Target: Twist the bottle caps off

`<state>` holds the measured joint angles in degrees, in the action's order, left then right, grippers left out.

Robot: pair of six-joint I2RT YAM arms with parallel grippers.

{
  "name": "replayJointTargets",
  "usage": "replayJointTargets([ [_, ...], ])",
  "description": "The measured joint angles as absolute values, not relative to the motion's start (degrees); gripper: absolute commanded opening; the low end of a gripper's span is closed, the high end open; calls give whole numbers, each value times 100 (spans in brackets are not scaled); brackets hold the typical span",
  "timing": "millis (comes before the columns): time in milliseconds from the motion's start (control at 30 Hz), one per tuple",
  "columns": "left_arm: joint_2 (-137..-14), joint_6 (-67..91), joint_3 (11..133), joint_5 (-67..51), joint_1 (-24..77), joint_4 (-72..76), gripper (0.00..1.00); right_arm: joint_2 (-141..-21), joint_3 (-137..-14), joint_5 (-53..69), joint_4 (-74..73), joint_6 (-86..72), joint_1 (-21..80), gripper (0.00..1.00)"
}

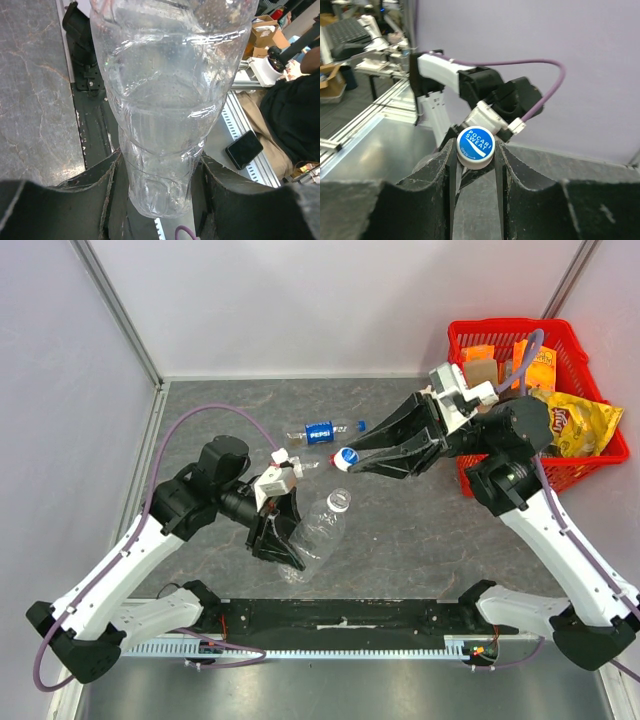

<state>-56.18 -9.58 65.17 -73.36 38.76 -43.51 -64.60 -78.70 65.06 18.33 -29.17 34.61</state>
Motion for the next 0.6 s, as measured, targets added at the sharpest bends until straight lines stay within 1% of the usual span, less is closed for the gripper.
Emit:
replayJointTargets([
  [167,-5621,-969,6455,-7000,3876,-4390,2,-6289,-7867,5570,1275,-2517,3389,0],
  [333,-5572,-965,6318,-6213,3876,-4244,2,-6069,-7605,4346,801,-2248,3267,0],
  [500,-5207,-812,5636,-4866,3876,-3651,2,-6010,-7321,3304,266,-2018,3236,0],
  [600,-4947,-661,5282,-4001,3876,-3315,2,-6010,-7098,2932,5,-1883,3236,0],
])
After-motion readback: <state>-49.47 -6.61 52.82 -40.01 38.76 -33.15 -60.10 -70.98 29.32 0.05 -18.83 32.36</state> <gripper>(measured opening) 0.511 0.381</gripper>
